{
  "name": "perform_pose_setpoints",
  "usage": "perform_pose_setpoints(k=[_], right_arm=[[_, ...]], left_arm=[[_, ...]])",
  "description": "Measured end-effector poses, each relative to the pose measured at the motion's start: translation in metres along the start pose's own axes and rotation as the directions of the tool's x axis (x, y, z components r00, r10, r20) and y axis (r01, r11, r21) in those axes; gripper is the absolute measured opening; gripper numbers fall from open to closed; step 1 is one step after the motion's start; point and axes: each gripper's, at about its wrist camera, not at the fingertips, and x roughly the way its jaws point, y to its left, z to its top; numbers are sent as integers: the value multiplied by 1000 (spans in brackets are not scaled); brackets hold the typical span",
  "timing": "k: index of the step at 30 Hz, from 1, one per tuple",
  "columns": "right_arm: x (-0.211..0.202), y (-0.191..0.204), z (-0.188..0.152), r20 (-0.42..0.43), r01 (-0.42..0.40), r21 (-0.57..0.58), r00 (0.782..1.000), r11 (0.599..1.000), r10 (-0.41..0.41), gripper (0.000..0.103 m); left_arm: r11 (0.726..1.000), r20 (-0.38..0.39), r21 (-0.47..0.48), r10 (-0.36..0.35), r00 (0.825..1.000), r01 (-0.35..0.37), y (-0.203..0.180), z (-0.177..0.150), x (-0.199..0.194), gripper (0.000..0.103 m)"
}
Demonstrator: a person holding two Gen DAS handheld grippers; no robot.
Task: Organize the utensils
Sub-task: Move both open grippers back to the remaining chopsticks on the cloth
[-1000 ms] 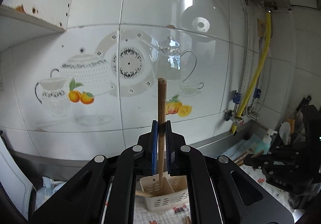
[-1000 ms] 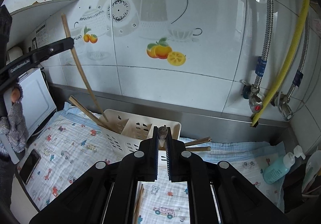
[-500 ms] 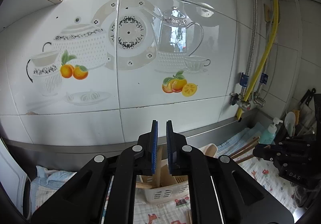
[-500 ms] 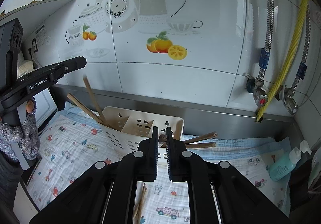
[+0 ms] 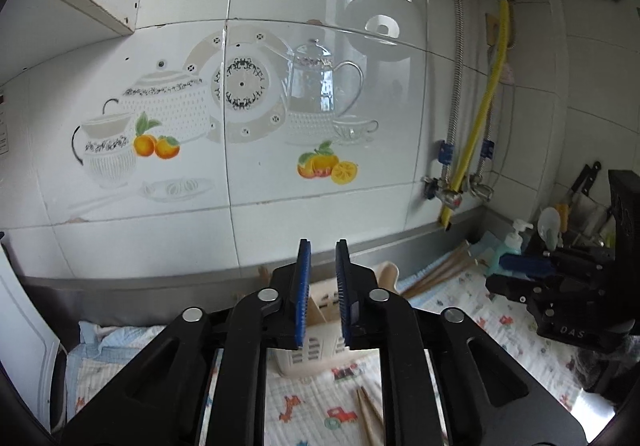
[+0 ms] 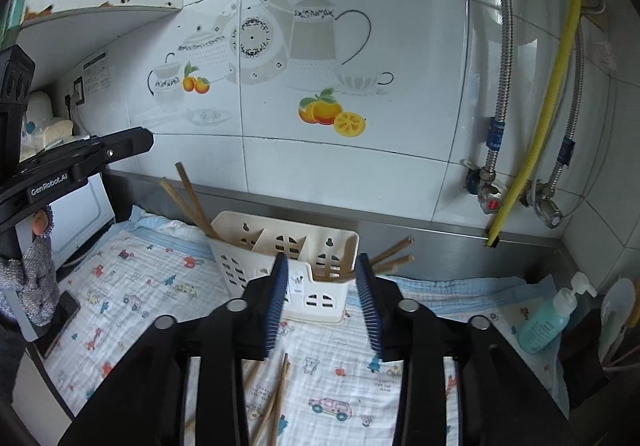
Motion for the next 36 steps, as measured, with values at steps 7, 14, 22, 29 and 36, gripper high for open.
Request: perform_pose_setpoints(k=[7, 14, 22, 29, 36], right_arm=[[-28, 20, -50, -2, -5, -14, 1000, 1000, 5, 46], [-38, 35, -110, -62, -12, 10, 998, 1000, 12, 51], [-40, 44, -168, -118, 15, 32, 993, 999, -11, 57], [-33, 46, -201, -171, 24, 62, 985, 998, -13, 59], [-20, 46, -226, -219, 18, 103, 976, 995, 5, 59]], left_arm=[[999, -47, 4, -33, 998, 33, -10, -53, -32, 21], [998, -131, -41, -57, 990, 52, -14, -113, -47, 41], [995, -216, -102, -42, 976, 20, -6, -163, -50, 55], [990, -262, -144, -30, 965, -9, -2, -190, -51, 66], [990, -294, -140, -15, 956, -28, -4, -207, -52, 72]])
